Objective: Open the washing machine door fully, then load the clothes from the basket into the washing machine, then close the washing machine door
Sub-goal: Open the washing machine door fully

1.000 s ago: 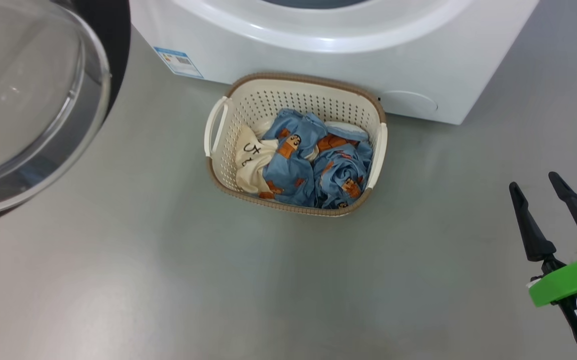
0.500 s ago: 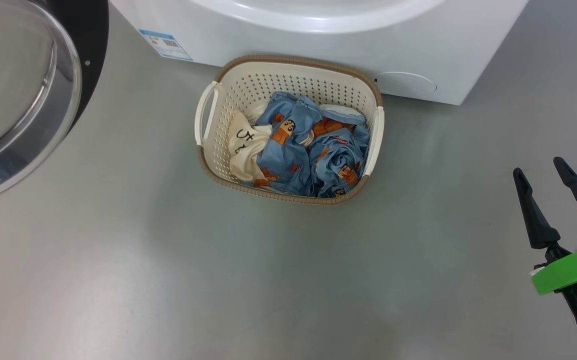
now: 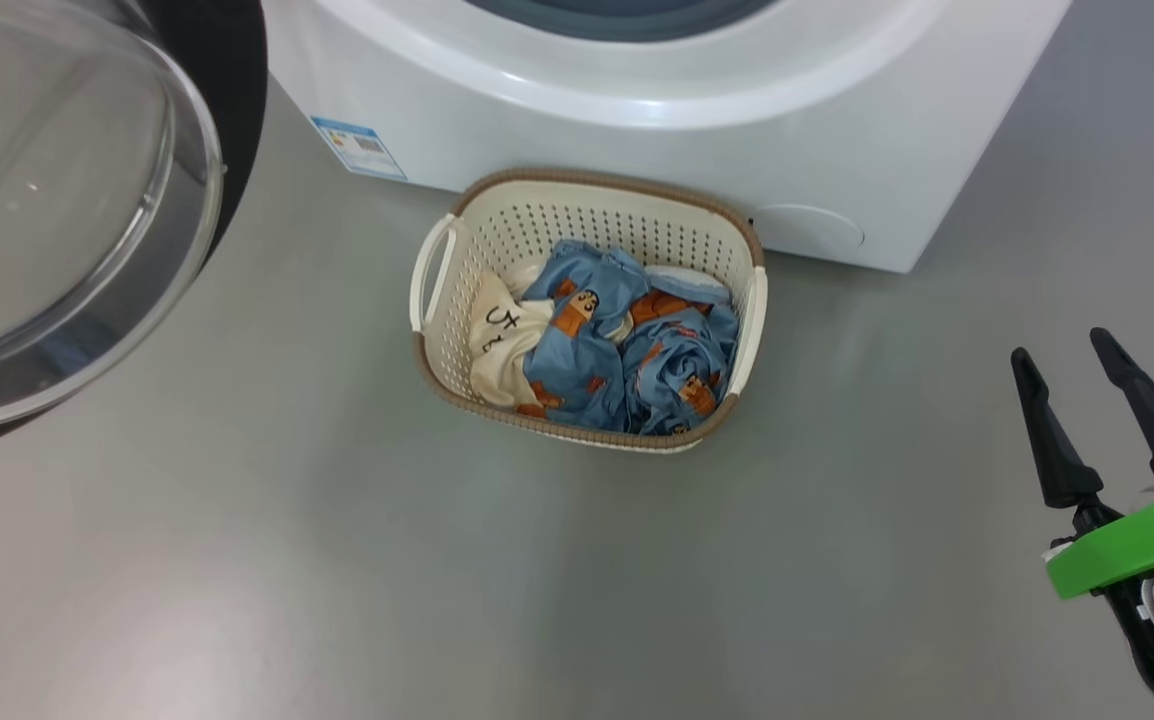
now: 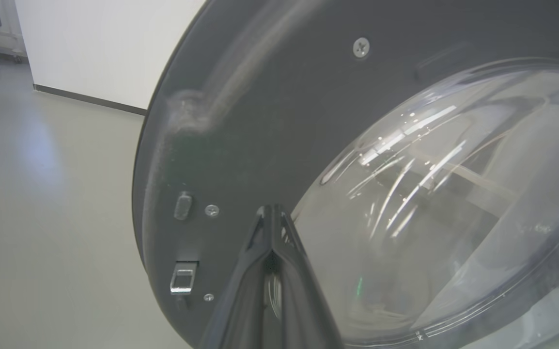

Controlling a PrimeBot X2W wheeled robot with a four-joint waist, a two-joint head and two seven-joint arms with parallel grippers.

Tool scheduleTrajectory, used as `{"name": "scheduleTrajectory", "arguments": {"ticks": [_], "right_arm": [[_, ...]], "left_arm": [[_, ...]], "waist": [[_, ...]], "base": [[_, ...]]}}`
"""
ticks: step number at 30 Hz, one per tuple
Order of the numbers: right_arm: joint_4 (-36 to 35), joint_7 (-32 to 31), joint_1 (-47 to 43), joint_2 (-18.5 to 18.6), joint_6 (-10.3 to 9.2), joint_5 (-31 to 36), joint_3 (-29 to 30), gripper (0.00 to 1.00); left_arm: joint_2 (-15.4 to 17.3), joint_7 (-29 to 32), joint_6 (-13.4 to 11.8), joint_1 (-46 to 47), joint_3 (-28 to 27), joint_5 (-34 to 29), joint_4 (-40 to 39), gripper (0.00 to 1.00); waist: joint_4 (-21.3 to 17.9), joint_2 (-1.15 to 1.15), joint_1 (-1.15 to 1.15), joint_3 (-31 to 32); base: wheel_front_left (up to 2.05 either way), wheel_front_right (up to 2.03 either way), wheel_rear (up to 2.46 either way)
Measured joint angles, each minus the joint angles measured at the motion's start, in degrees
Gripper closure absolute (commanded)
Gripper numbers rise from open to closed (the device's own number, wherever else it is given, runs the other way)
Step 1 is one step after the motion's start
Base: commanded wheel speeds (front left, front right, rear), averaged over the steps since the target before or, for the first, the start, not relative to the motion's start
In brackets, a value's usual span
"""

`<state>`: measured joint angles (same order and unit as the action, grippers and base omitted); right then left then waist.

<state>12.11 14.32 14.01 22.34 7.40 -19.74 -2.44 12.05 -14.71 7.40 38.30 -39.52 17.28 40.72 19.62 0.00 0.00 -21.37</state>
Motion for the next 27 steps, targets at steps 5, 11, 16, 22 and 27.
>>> {"name": "scheduleTrajectory", "arguments": {"ticks": [5, 11, 16, 22, 27], "right_arm": [[0.14, 0.00, -1.77, -0.88, 0.00, 0.00, 0.07, 0.00], [0.27, 0.00, -2.69, -2.20, 0.01, -0.02, 0.44, 0.00], [0.23, 0.00, -4.91, -2.67, 0.00, -0.05, 1.38, 0.00], [-0.01, -0.01, -6.04, -3.93, 0.00, -0.07, 1.79, 0.00], [-0.07, 0.00, -6.11, -4.41, 0.01, -0.07, 2.63, 0.00]], "left_arm": [[-1.12, 0.00, 0.00, -4.94, 3.02, 2.67, -2.99, 0.81], [-2.13, 0.00, 0.00, -10.98, 6.64, 5.14, -6.11, 0.00], [-2.56, 0.00, 0.00, -16.38, 10.49, 7.21, -8.88, 0.00], [-2.86, 0.00, 0.00, -21.64, 17.20, 8.84, -14.95, 0.00], [-3.75, 0.01, 0.00, -25.37, 21.46, 8.65, -19.70, 0.00]], "waist": [[0.18, 0.00, 0.00, 2.64], [0.17, 0.00, 0.00, 5.29], [-0.09, 0.00, 0.00, 7.45], [-1.14, 0.00, 0.00, 9.09], [-2.50, 0.00, 0.00, 10.00]], "base": [[0.00, 0.00, 0.00], [0.00, 0.00, 0.00], [0.00, 0.00, 0.00], [0.00, 0.00, 0.00], [0.00, 0.00, 0.00]]}}
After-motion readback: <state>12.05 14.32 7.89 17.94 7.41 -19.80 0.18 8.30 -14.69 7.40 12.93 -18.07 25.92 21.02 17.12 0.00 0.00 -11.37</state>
